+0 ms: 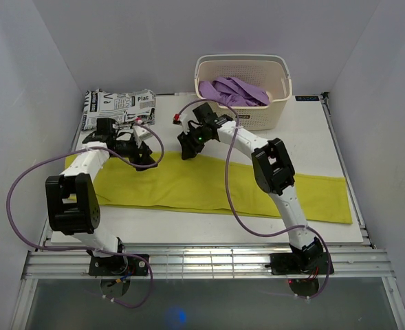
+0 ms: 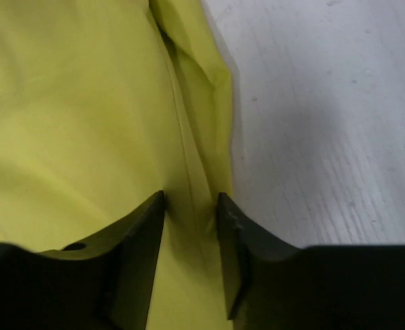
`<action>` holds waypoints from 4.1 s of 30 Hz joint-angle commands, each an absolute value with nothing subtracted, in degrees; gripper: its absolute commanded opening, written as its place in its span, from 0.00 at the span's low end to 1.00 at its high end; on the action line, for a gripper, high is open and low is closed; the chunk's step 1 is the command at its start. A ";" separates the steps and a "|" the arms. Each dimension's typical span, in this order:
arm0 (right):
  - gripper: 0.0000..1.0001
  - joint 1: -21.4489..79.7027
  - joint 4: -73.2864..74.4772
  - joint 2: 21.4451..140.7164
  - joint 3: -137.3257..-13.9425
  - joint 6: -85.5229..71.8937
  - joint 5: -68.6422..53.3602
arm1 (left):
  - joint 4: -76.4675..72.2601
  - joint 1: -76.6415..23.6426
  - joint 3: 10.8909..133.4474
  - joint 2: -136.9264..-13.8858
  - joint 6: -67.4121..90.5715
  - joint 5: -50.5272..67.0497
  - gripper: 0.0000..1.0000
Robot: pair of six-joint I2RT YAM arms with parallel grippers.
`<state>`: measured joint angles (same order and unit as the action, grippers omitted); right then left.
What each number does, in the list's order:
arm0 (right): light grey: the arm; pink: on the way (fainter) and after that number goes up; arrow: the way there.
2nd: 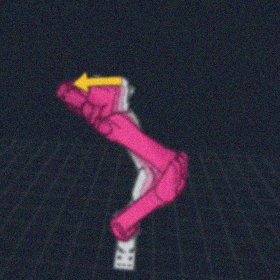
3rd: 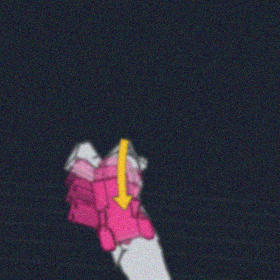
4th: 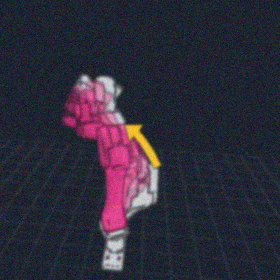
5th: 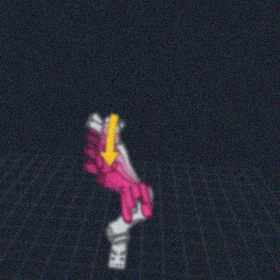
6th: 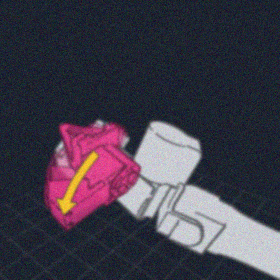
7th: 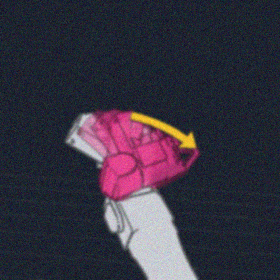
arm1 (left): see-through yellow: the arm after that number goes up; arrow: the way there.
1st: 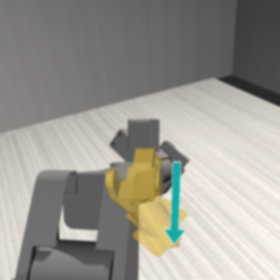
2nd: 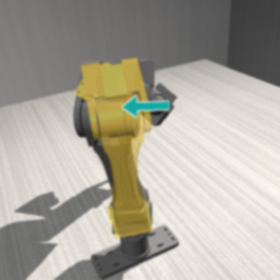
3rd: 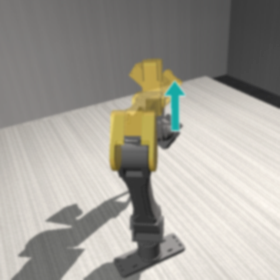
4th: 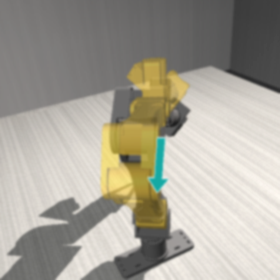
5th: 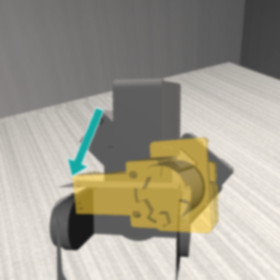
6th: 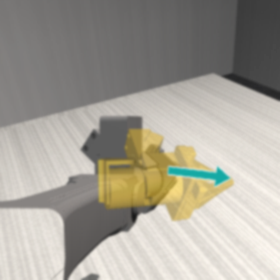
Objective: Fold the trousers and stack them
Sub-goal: Fold the trousers
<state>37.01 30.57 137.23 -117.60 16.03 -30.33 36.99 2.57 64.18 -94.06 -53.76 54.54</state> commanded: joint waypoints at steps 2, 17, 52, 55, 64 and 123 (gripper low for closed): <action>0.29 37.35 23.65 135.01 -114.80 12.92 -37.26 | 28.59 6.41 65.03 -88.51 -38.54 57.39 0.75; 0.08 55.44 2.47 113.91 -78.41 33.64 -4.68 | 18.10 11.43 66.71 -86.66 -17.58 44.92 0.77; 0.08 67.85 -8.88 121.55 -61.70 39.55 20.74 | 25.05 -13.54 73.30 -107.75 -18.02 -4.75 0.48; 0.08 68.03 -8.44 121.99 -61.61 39.55 20.30 | 25.05 -13.62 74.96 -107.32 -18.28 -2.64 0.21; 0.08 68.20 -7.03 122.43 -61.96 39.99 18.99 | 23.82 -13.54 83.67 -106.43 -20.04 -0.35 0.00; 0.08 68.47 -4.48 127.71 -63.63 42.28 21.62 | 31.56 -15.03 87.54 -107.84 -14.24 -4.57 0.00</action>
<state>68.77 -18.44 120.75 -67.72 45.58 28.58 32.56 -15.22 85.03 -111.66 -13.45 -4.27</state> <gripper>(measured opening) 0.086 0.023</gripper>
